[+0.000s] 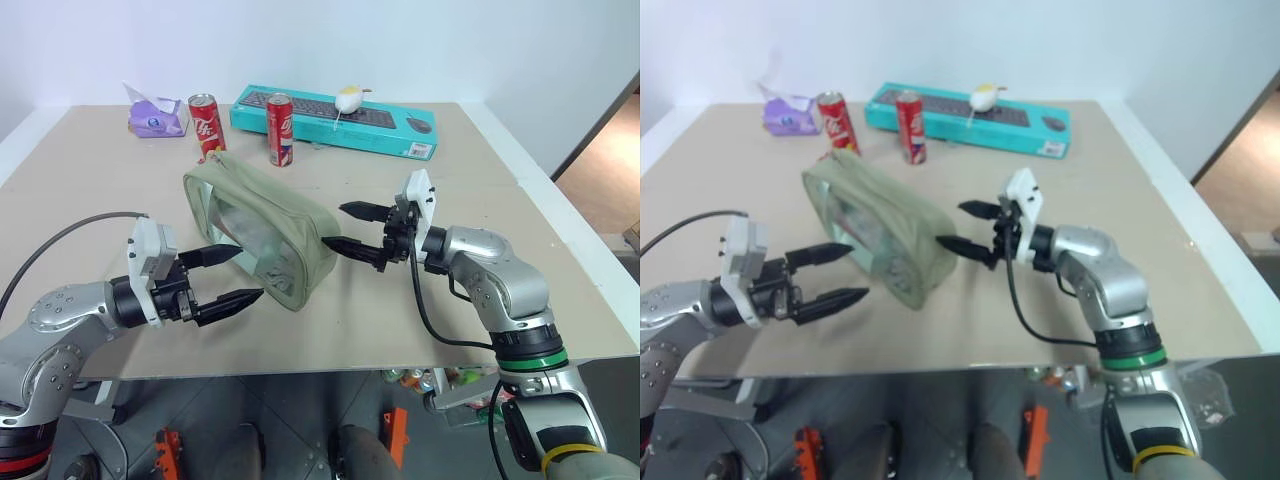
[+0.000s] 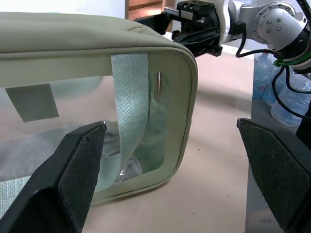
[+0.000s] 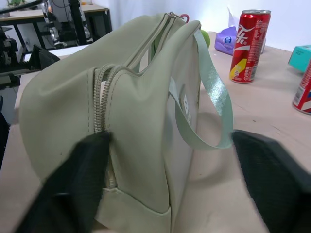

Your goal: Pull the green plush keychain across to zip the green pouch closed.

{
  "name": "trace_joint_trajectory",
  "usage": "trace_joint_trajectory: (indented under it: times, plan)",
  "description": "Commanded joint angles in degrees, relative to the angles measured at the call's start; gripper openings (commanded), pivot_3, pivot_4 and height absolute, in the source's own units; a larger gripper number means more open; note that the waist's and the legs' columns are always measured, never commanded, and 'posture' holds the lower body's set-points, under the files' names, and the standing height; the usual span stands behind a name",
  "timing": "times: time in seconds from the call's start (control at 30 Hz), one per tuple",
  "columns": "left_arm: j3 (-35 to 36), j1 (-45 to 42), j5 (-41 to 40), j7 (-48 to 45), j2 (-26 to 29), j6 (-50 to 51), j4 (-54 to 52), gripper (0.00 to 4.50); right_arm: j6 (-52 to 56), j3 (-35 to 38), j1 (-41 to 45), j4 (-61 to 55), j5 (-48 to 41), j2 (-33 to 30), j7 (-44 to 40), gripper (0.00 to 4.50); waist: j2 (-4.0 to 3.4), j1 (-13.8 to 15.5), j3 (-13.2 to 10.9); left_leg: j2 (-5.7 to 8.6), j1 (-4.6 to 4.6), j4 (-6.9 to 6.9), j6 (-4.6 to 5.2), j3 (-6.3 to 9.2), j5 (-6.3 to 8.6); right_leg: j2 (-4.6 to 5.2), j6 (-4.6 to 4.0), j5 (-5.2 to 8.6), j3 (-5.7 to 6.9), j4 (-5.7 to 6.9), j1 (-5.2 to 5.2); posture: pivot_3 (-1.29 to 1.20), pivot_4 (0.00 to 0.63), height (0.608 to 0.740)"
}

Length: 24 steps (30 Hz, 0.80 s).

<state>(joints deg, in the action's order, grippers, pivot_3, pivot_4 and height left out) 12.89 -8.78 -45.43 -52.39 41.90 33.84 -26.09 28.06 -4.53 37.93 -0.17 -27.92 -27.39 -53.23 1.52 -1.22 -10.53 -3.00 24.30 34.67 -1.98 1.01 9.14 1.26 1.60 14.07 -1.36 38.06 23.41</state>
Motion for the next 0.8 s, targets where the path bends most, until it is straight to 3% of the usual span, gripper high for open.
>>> trace_joint_trajectory:
  times: [0.03, 0.17, 0.27, 0.6, 0.8]
  plan:
    - [0.2, -0.7, 0.3, 0.2, 0.6, -0.9, -1.5, 4.5, 0.9, 0.7, 2.2, -1.4, -1.5, 0.7, -1.1, 2.48, 0.0, 0.0, 0.0, -0.01, 0.0, 0.0, 0.0, 0.01, 0.0, -0.01, 0.0, 0.0, 0.0, 0.0, 0.0, 0.0, 0.15, 0.74]
    - [-0.3, -1.1, 1.0, 0.5, 0.2, -1.2, -1.2, 4.5, 1.7, 0.8, 2.6, -1.6, -1.6, 1.3, -1.4, 0.94, 0.0, 0.0, 0.0, -0.01, 0.0, 0.0, 0.0, 0.02, 0.0, -0.01, -0.01, 0.0, 0.02, 0.0, 0.0, 0.0, 0.15, 0.74]
    - [-0.6, -1.5, 1.3, 0.7, 0.0, -1.6, -0.7, 4.5, 2.0, 0.8, 2.7, -1.7, -1.5, 1.4, -1.8, 0.06, 0.0, 0.0, 0.0, -0.01, 0.0, 0.0, 0.0, 0.01, 0.0, 0.0, 0.0, 0.0, 0.01, 0.0, 0.0, 0.0, 0.15, 0.74]
    - [-1.3, -2.0, 2.2, 0.6, -0.9, -1.8, 0.1, 4.5, -2.0, 0.8, 3.9, -0.2, 1.7, -2.1, -5.7, 0.06, 0.0, 0.0, 0.0, 0.0, 0.01, 0.0, 0.0, 0.01, 0.0, 0.0, -0.01, 0.0, 0.02, 0.0, 0.0, 0.0, 0.15, 0.74]
    - [-2.4, -3.1, 2.5, 0.8, -1.8, -1.5, 0.5, 4.5, -15.4, 0.4, 16.2, 19.6, 8.6, -6.1, -14.5, 0.06, -0.03, 0.0, 0.0, 0.02, 0.0, 0.04, 0.01, -0.04, -0.01, 0.02, -0.14, 0.01, 0.0, -0.01, 0.01, 0.0, 0.15, 0.74]
